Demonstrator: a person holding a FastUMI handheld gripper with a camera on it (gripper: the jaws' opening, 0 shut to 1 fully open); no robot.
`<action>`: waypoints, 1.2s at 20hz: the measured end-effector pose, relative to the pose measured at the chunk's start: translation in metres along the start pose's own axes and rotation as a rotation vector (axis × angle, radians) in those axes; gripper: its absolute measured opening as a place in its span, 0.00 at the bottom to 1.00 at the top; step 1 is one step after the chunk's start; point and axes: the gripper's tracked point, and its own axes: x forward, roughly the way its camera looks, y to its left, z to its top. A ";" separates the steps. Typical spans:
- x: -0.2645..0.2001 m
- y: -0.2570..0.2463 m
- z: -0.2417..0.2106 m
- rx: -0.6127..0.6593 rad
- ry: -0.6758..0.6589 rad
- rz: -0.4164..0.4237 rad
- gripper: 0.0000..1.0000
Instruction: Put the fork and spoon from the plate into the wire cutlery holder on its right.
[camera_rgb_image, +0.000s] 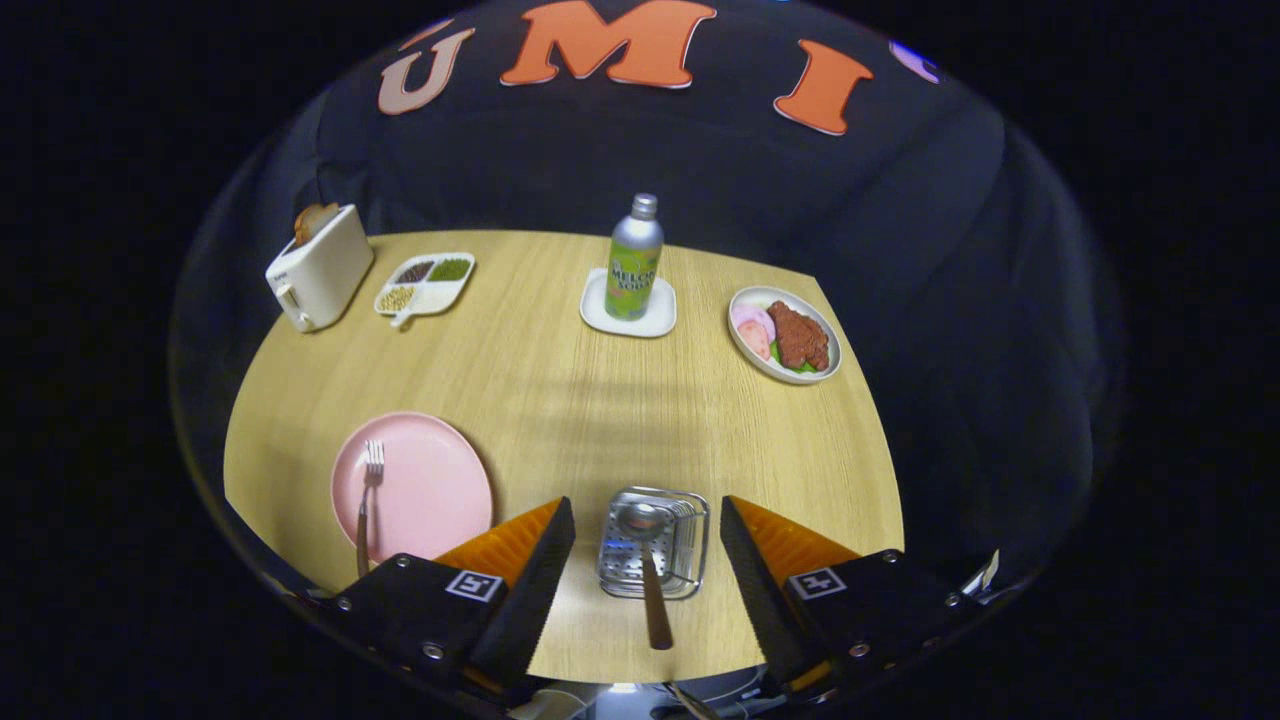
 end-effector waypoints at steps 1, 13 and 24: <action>-0.004 0.014 0.006 0.016 -0.042 0.016 0.97; 0.020 0.210 -0.035 0.004 -0.231 0.274 0.99; 0.046 0.252 -0.098 -0.094 -0.116 0.288 0.75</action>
